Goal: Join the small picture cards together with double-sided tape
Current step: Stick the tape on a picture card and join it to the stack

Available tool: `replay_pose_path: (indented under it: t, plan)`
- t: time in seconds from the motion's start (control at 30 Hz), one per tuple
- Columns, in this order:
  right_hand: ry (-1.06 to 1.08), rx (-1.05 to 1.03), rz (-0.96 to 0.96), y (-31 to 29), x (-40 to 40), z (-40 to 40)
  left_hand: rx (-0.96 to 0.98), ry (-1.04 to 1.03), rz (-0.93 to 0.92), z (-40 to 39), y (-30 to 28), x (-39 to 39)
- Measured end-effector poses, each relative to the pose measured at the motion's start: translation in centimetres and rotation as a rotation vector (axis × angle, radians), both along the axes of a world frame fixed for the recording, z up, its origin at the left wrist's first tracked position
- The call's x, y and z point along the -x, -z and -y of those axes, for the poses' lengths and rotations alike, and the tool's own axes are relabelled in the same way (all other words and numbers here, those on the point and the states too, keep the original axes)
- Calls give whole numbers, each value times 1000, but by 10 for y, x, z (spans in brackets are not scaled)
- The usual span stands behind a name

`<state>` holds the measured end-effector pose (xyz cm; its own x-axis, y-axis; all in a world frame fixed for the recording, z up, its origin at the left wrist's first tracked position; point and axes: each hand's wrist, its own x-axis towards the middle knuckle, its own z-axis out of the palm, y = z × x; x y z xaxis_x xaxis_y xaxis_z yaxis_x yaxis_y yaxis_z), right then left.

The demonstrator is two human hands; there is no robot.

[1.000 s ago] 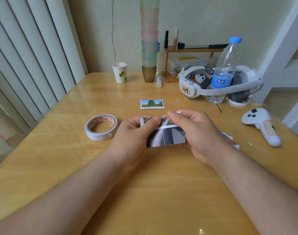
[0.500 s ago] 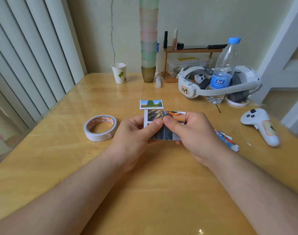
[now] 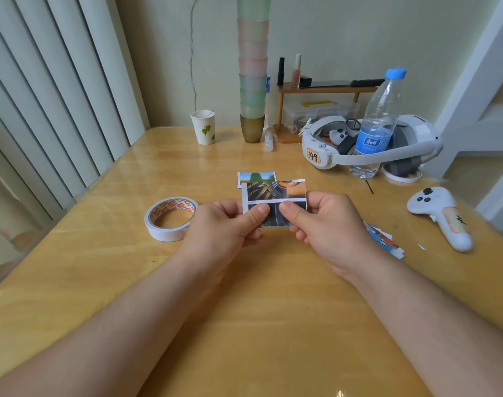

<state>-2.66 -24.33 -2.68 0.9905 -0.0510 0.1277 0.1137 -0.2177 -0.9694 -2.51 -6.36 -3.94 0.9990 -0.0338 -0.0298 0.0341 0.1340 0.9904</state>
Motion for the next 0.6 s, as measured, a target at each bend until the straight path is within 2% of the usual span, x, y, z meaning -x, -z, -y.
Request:
replay_pose_path:
  t: [0.23, 0.4, 0.6]
  plan:
    - [24, -18, -45, 2, -3, 3, -48, -55, 60, -5, 10, -4]
    - [26, -40, -68, 3, -5, 5, 19, -52, 36, -7, 8, -8]
    - [55, -9, -9, 5, -8, 4, 50, -74, 47, -5, 10, -8]
